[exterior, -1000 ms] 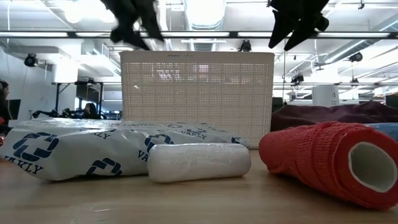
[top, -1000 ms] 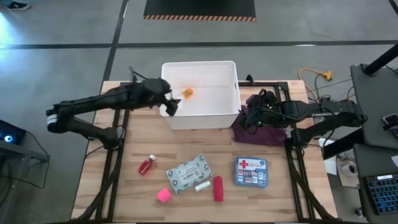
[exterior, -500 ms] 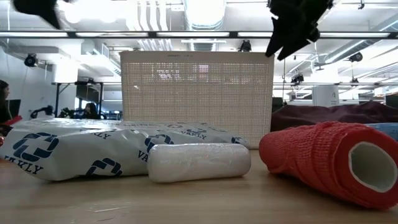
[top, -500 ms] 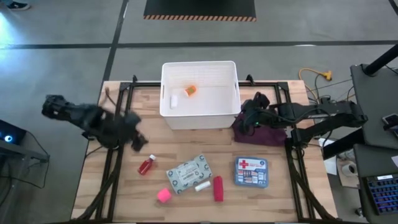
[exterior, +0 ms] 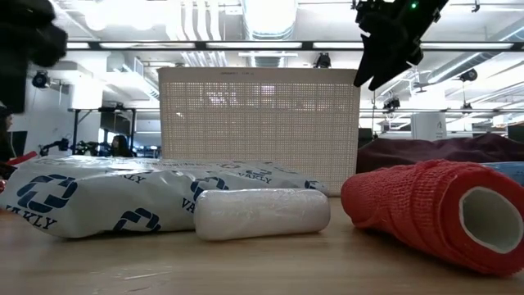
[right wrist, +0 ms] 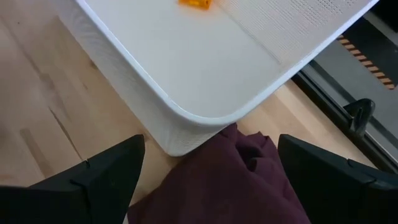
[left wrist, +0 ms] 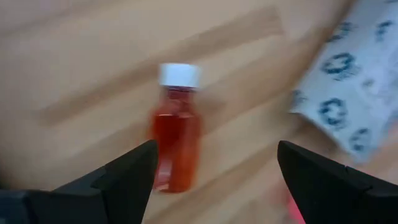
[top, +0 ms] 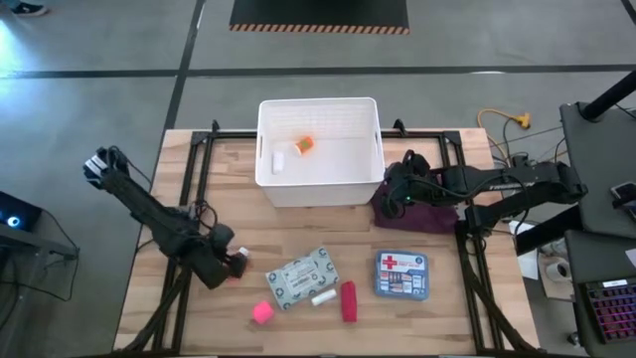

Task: Pick & place medical supplies in basket/bin
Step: Put the red pill bottle into the white bin

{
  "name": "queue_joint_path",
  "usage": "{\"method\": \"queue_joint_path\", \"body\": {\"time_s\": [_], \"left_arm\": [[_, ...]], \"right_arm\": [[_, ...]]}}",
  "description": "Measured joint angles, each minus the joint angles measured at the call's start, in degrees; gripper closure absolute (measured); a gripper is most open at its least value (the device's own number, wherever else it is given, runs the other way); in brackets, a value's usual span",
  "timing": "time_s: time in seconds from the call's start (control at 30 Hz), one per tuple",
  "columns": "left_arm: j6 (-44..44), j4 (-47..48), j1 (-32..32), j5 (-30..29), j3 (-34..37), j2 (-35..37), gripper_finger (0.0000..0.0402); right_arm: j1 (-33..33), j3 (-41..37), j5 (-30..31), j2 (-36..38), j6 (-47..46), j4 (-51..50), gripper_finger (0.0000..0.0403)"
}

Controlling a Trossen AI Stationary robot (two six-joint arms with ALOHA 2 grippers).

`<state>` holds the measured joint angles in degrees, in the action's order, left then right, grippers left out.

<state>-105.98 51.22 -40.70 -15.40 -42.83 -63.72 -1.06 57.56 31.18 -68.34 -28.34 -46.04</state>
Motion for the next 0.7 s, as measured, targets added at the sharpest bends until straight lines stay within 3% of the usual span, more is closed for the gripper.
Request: {"method": "queue_joint_path", "body": {"time_s": [0.17,0.37,0.53,0.7], "left_arm": [[-1.17,-2.51,3.31,-2.43,5.46,-0.92,0.0089],[6.4,-3.9,5.02,4.52,6.17,-2.3,0.0089],[14.05,-4.62,5.0,6.21,4.21,-5.11,0.0089],[15.75,-5.72,5.0,12.67,4.55,-10.18,0.0089]], "right_arm": [[0.0,-0.02,-0.04,0.0,0.02,0.04,0.0044],[-0.02,-0.02,-0.2,0.0,-0.2,0.0,0.0044],[-0.02,-0.02,-0.2,0.0,-1.43,-0.07,0.0044],[-0.07,-0.02,-0.2,0.0,-1.53,-0.07,0.0044]]}}
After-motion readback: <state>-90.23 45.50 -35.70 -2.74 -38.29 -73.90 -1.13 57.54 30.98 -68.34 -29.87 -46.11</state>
